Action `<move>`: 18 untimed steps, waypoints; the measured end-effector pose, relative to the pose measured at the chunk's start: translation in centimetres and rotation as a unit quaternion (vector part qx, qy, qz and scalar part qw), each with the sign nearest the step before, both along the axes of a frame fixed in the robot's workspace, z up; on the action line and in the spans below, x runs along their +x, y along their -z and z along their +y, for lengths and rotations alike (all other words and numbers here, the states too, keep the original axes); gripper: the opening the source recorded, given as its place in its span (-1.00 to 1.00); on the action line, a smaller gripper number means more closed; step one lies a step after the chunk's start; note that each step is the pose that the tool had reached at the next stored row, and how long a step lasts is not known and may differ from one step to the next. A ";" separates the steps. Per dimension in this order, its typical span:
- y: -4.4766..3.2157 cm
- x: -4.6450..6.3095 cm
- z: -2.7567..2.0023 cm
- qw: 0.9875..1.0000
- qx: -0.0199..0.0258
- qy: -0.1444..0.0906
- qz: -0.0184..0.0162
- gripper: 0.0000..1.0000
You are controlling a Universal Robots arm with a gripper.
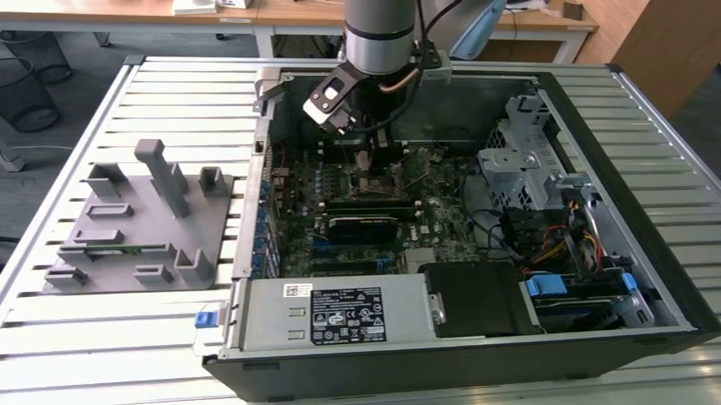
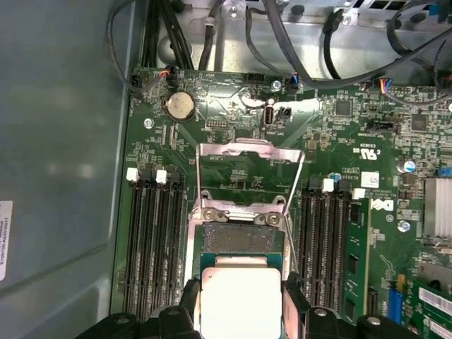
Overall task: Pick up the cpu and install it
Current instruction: 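Place the cpu into insertion slot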
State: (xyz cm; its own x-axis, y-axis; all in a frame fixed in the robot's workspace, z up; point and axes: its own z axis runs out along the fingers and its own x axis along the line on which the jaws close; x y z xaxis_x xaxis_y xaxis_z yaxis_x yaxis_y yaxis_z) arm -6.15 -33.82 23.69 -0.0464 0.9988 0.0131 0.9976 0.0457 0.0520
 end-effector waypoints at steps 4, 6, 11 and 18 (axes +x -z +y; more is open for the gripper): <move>0.39 0.1 0.12 1.000 0.000 0.012 0.000 0.08; 0.68 0.2 0.13 1.000 0.000 0.012 0.000 0.08; 1.28 0.3 0.14 1.000 0.000 0.012 0.000 0.08; 1.87 0.3 0.14 1.000 0.000 0.014 0.000 0.08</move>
State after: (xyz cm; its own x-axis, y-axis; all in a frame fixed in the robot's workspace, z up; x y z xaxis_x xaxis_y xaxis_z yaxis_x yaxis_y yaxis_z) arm -5.86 -33.68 21.81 -0.0191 0.9997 0.0131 0.9985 0.0183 0.0522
